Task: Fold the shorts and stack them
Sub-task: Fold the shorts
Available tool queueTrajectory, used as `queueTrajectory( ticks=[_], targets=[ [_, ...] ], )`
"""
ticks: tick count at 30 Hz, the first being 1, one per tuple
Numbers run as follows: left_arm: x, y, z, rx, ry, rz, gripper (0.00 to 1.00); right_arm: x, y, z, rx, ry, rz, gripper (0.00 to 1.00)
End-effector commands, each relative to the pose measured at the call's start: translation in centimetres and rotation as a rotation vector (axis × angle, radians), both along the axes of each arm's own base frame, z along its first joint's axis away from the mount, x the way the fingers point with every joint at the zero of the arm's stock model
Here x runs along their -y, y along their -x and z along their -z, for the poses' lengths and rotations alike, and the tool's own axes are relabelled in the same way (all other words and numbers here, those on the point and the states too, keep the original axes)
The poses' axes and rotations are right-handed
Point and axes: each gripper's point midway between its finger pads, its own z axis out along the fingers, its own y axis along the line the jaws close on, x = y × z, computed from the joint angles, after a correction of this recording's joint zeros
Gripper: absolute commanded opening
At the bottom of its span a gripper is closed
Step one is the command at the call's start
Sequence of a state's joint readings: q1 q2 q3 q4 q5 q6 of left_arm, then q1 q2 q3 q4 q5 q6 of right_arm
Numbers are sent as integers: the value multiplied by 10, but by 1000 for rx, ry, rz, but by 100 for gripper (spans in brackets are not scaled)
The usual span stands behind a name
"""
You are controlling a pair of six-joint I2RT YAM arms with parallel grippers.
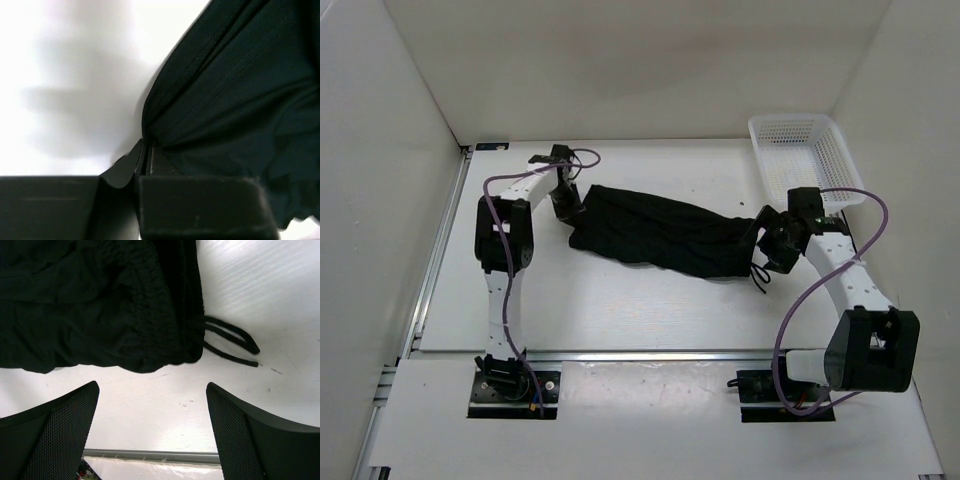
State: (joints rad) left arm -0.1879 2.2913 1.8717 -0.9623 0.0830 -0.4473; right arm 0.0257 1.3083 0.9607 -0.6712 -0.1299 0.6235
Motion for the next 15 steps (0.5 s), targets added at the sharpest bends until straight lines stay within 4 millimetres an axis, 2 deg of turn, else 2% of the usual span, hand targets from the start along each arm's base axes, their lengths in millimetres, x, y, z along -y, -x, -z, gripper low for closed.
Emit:
queueTrajectory(
  ticks=[1, 3, 4, 5, 6, 7, 8, 9, 10, 11, 14, 15],
  targets=[
    [-16, 43, -25, -31, -14, -78, 10, 6, 5, -25, 58, 30, -14, 92],
    [-36, 64, -29, -39, -74, -129, 10, 11, 10, -28, 68, 66, -29, 92],
    [-52, 85, -33, -55, -86, -174, 10, 14, 17, -31, 67, 80, -32, 92],
    [-59, 96, -34, -63, -88, -189, 10, 16, 18, -35, 76, 95, -34, 92],
    [-67, 104, -36, -65, -97, -206, 10, 18, 21, -37, 79, 109, -36, 92],
    [-77, 109, -47, -39, -91, -233, 10, 19, 22, -41, 100, 115, -45, 92],
    [-81, 123, -43, -63, -93, -252, 10, 19, 25, -42, 98, 116, -46, 92],
    [-86, 129, -45, -58, -102, -263, 10, 18, 28, -41, 88, 111, -61, 90],
    [-92, 132, -53, -35, -98, -283, 10, 15, 30, -48, 115, 111, -70, 89],
    [-97, 139, -52, -42, -109, -295, 10, 15, 31, -54, 133, 132, -86, 86],
    [-115, 141, -54, -39, -151, -328, 10, 3, 31, -76, 212, 161, -155, 70],
    [-116, 143, -54, -48, -153, -328, 10, 0, 28, -75, 214, 169, -163, 52]
  ],
)
